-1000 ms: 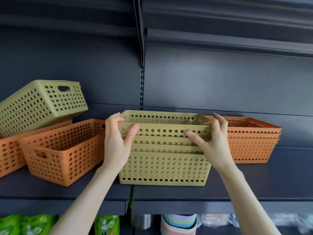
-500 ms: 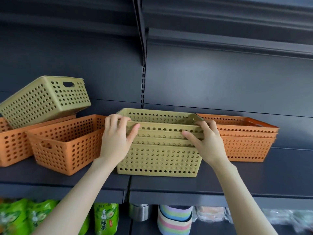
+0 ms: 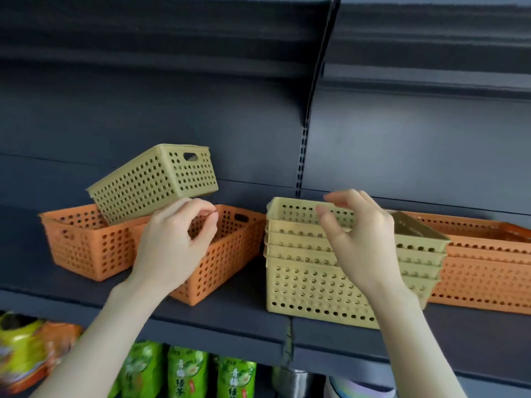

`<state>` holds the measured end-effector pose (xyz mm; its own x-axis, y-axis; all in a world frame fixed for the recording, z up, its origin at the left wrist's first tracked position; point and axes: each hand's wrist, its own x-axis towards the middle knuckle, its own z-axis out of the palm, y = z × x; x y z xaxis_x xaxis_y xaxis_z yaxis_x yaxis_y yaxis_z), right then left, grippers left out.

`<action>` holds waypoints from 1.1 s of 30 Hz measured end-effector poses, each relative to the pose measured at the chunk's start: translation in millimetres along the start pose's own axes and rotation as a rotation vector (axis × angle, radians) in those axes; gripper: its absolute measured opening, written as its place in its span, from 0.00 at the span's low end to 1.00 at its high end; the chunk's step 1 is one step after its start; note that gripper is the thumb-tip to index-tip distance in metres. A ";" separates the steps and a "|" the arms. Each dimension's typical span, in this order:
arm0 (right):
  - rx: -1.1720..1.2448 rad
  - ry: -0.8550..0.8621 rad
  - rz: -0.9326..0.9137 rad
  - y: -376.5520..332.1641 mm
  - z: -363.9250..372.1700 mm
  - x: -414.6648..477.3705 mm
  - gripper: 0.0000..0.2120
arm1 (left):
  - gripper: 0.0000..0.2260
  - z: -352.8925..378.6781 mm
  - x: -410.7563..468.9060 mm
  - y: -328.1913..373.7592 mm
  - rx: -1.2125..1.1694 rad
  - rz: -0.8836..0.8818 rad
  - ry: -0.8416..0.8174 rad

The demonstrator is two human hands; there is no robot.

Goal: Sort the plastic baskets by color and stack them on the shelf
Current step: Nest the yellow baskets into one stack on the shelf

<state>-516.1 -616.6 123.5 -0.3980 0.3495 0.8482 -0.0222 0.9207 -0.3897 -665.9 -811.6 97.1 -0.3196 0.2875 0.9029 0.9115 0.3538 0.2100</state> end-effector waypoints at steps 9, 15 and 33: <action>0.138 -0.041 -0.047 -85.2 147.0 18.4 0.06 | 0.04 -54.7 12.2 -139.5 -0.067 -0.146 0.029; 0.150 -0.066 -0.028 -130.3 242.0 38.4 0.08 | 0.10 -61.8 36.9 -241.9 -0.148 -0.248 -0.027; -0.071 -0.232 -0.106 -136.0 292.7 107.6 0.27 | 0.11 -22.4 100.3 -317.1 -0.423 -0.303 -0.342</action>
<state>-824.4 -755.2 162.9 -0.5970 0.2090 0.7746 -0.0139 0.9626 -0.2705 -981.2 -914.9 129.5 -0.5812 0.5229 0.6235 0.7685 0.1008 0.6318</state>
